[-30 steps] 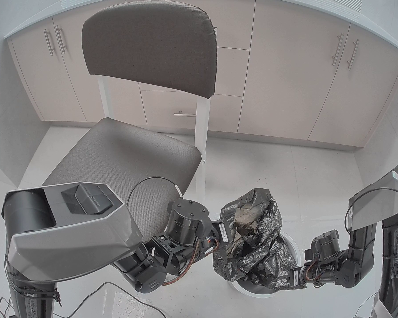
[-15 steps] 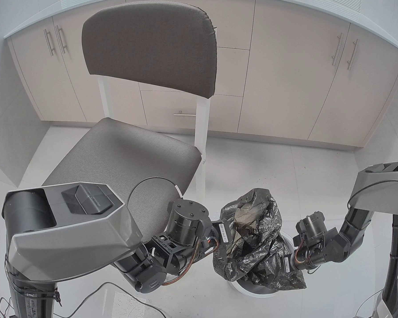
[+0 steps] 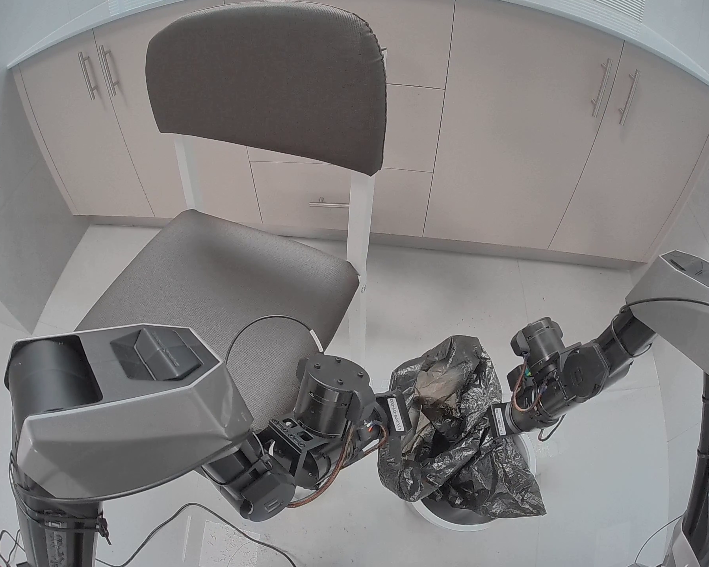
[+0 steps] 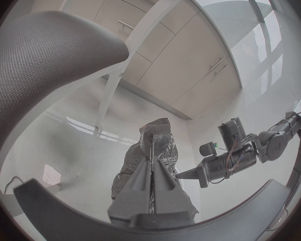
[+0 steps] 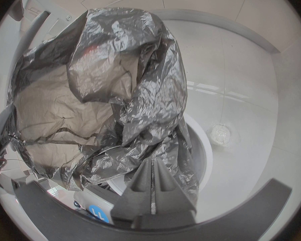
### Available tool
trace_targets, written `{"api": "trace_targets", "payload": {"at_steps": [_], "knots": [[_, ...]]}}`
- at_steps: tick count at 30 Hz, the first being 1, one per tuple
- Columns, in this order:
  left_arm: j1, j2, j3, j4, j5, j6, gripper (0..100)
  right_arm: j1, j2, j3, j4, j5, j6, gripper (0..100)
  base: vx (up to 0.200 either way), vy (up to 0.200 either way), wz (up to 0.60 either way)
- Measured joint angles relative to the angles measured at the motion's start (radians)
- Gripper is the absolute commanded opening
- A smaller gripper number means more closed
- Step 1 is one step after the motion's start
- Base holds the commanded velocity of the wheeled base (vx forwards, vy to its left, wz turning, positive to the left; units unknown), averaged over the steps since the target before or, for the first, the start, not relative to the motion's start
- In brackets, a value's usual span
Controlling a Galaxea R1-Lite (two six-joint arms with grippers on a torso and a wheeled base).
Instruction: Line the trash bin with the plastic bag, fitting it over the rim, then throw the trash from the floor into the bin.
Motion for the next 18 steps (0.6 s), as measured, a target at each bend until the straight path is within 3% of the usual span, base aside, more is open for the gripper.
{"api": "trace_targets", "payload": {"at_steps": [10,18], "knots": [[0.005,0.004,-0.001,0.000,-0.001,0.000,0,-0.061,0.038,-0.199,0.240,0.020,-0.102,0,0.000,0.000,0.00],[0.009,0.010,-0.004,0.000,-0.001,0.000,0,-0.070,0.084,-0.280,0.295,0.051,-0.126,0,0.000,0.000,0.00]]}}
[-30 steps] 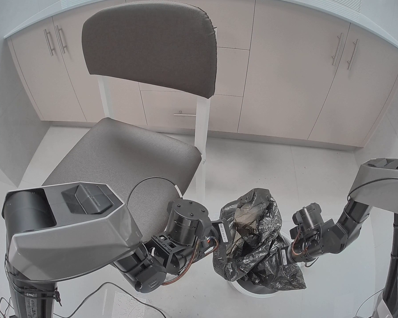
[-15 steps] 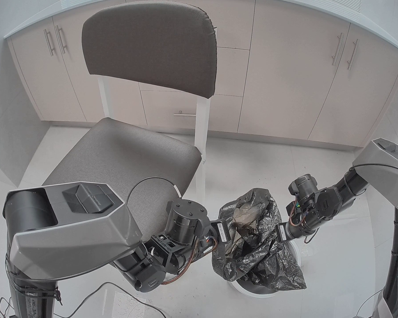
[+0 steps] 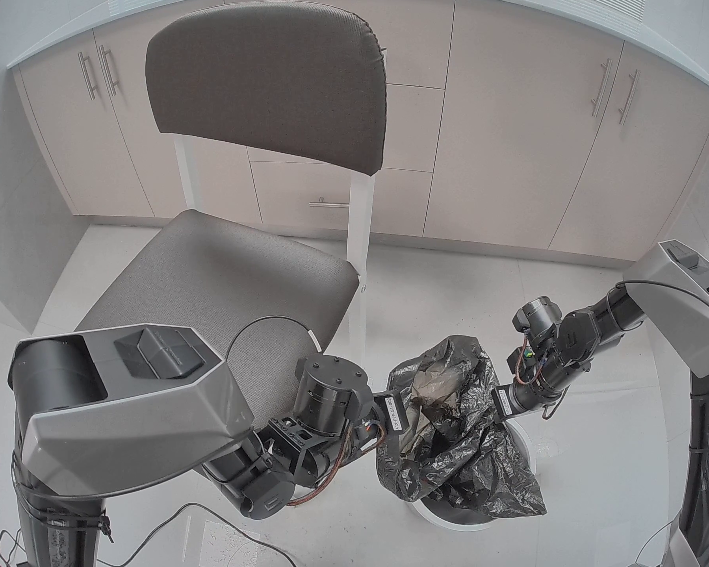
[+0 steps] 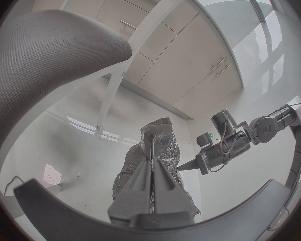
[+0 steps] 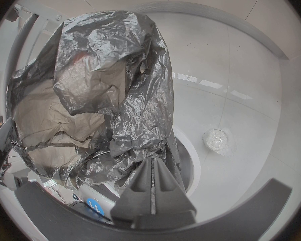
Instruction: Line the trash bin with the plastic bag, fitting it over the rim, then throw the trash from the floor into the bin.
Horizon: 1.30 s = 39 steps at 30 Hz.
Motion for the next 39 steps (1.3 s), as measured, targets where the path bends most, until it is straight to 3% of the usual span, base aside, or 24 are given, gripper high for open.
{"api": "trace_targets", "payload": {"at_steps": [9,24,25,39], "knots": [[0.000,0.002,-0.001,0.000,0.000,0.000,0,-0.005,0.014,-0.030,-0.010,0.007,0.004,0,0.000,0.000,0.00],[0.001,0.001,-0.001,0.000,0.000,0.000,0,0.010,-0.158,0.079,-0.040,-0.001,0.025,0,0.000,0.000,0.00],[0.001,0.001,-0.001,0.000,0.000,0.000,0,0.010,-0.161,0.087,-0.050,-0.002,0.025,100,0.000,0.000,0.00],[0.001,0.000,-0.001,0.000,0.000,0.000,0,0.001,-0.090,0.098,-0.165,-0.021,0.028,100,0.000,0.000,0.00]]}}
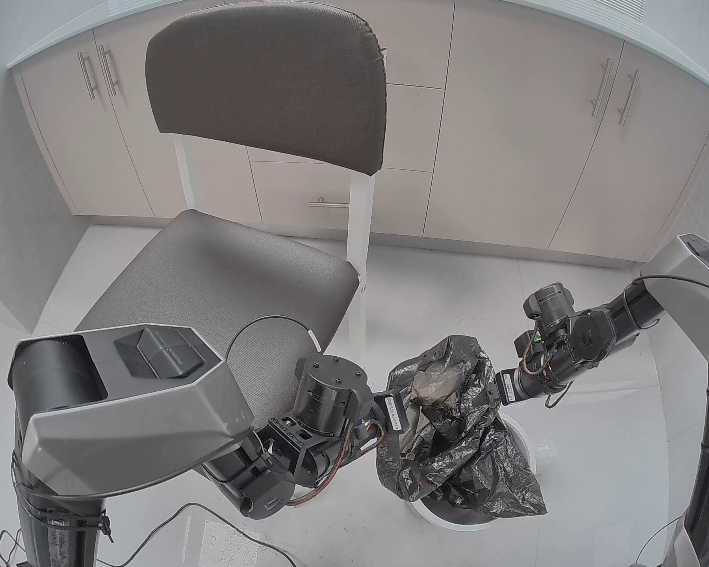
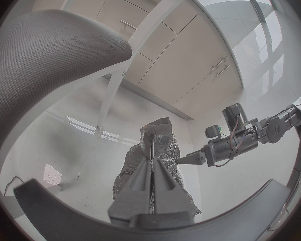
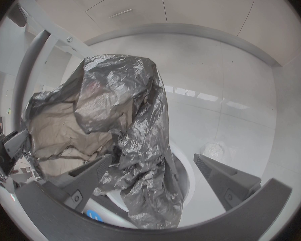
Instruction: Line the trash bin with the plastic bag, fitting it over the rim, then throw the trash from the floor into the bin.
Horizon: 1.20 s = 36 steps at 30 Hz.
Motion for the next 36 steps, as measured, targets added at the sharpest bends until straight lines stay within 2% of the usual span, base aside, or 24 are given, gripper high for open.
{"api": "trace_targets", "payload": {"at_steps": [18,19,30,36], "knots": [[0.000,0.000,0.000,-0.002,0.000,0.000,0,0.024,0.112,-0.111,-0.031,-0.013,0.000,100,0.000,0.000,0.00],[0.000,0.000,0.000,-0.002,0.000,0.000,0,0.026,0.117,-0.117,-0.029,-0.013,0.001,0,0.000,0.000,0.00],[0.000,0.000,0.001,-0.002,0.000,0.000,0,0.027,0.149,-0.139,-0.026,-0.011,0.013,0,0.000,0.000,0.00],[0.000,0.000,0.002,-0.002,0.000,0.000,0,0.019,0.115,-0.074,-0.027,-0.009,0.033,0,0.000,0.000,0.00]]}}
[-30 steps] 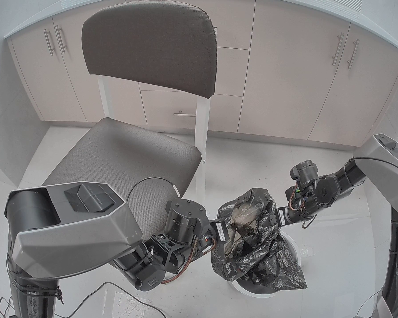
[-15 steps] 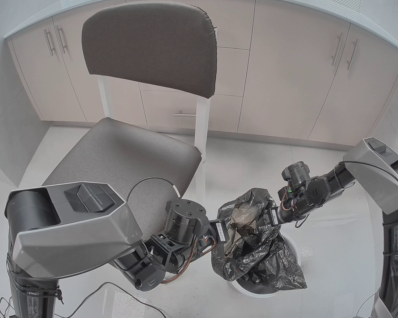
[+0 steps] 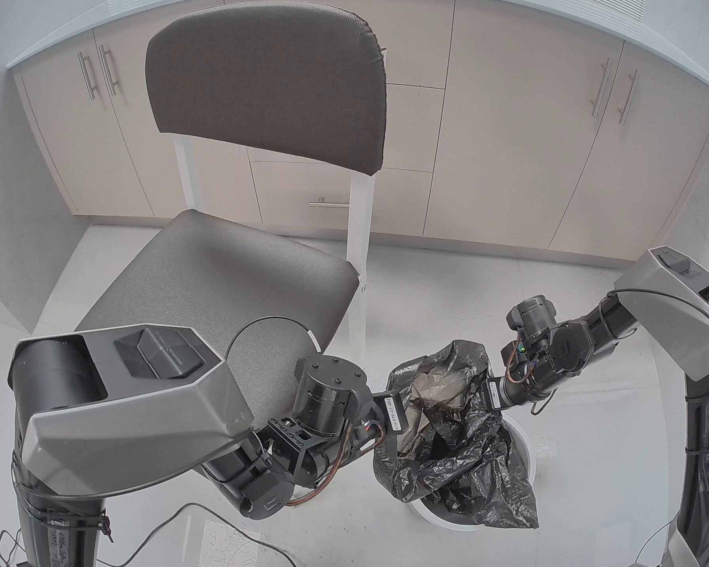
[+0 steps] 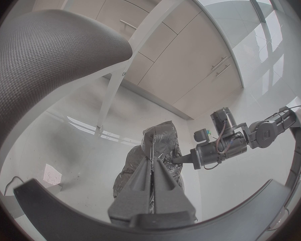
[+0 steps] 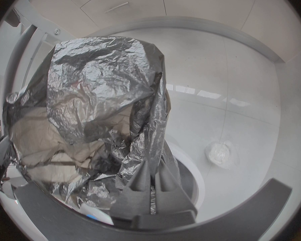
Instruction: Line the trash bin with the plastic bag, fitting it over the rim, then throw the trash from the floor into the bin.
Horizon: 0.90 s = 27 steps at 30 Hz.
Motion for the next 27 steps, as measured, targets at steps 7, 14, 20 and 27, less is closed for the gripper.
{"api": "trace_targets", "payload": {"at_steps": [7,14,20,27], "knots": [[-0.007,0.001,0.003,0.002,0.000,0.000,0,-0.005,-0.103,0.186,-0.008,0.006,0.002,0,0.000,0.000,0.00],[-0.028,0.013,0.004,0.003,0.000,0.000,0,-0.005,-0.215,0.406,-0.065,0.010,0.003,0,0.000,0.000,0.00],[-0.055,0.034,0.002,0.006,0.000,0.000,0,-0.004,-0.277,0.594,-0.193,0.011,0.003,0,0.000,0.000,0.00],[-0.089,0.061,0.000,0.009,-0.001,0.000,0,0.001,-0.303,0.757,-0.349,0.010,0.001,0,0.000,0.000,0.00]]}}
